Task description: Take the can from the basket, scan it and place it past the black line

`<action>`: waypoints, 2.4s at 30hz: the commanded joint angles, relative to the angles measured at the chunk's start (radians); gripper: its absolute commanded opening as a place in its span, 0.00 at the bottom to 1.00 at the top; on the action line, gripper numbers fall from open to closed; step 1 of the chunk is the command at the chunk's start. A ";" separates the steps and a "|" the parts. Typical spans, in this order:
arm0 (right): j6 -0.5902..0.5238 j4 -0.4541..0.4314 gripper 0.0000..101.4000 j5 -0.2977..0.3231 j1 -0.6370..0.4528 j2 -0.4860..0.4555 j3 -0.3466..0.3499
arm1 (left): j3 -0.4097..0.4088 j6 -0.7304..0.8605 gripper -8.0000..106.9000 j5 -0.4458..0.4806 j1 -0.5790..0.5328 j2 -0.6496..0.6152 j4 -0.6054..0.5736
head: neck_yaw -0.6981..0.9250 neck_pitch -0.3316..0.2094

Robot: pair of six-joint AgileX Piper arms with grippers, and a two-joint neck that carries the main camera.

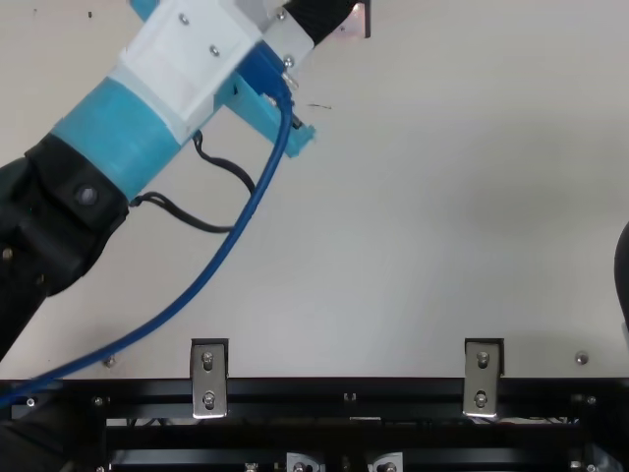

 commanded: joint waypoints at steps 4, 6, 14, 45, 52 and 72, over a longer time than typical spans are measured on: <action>0.000 0.000 1.00 0.000 0.000 0.000 0.000 | -0.002 -0.093 0.16 0.099 -0.053 -0.043 0.194 | -0.005 -0.032; 0.000 0.000 1.00 0.000 0.000 0.000 0.000 | -0.001 -0.132 0.16 0.122 -0.069 -0.054 0.255 | -0.005 -0.032; 0.000 0.000 1.00 0.000 0.000 0.000 0.000 | 0.034 -0.308 0.16 0.131 -0.079 -0.071 0.514 | -0.005 -0.032; 0.000 0.000 1.00 0.000 0.000 0.000 0.000 | 0.183 -0.505 0.16 -0.141 0.064 -0.045 0.963 | -0.005 -0.032; 0.000 0.000 1.00 0.000 0.000 0.000 0.000 | 0.218 -0.490 0.16 -0.093 0.023 -0.030 0.963 | -0.005 -0.032; 0.000 0.000 1.00 0.000 0.000 0.000 0.000 | 0.270 -0.438 0.85 0.009 -0.029 0.005 0.963 | -0.005 -0.032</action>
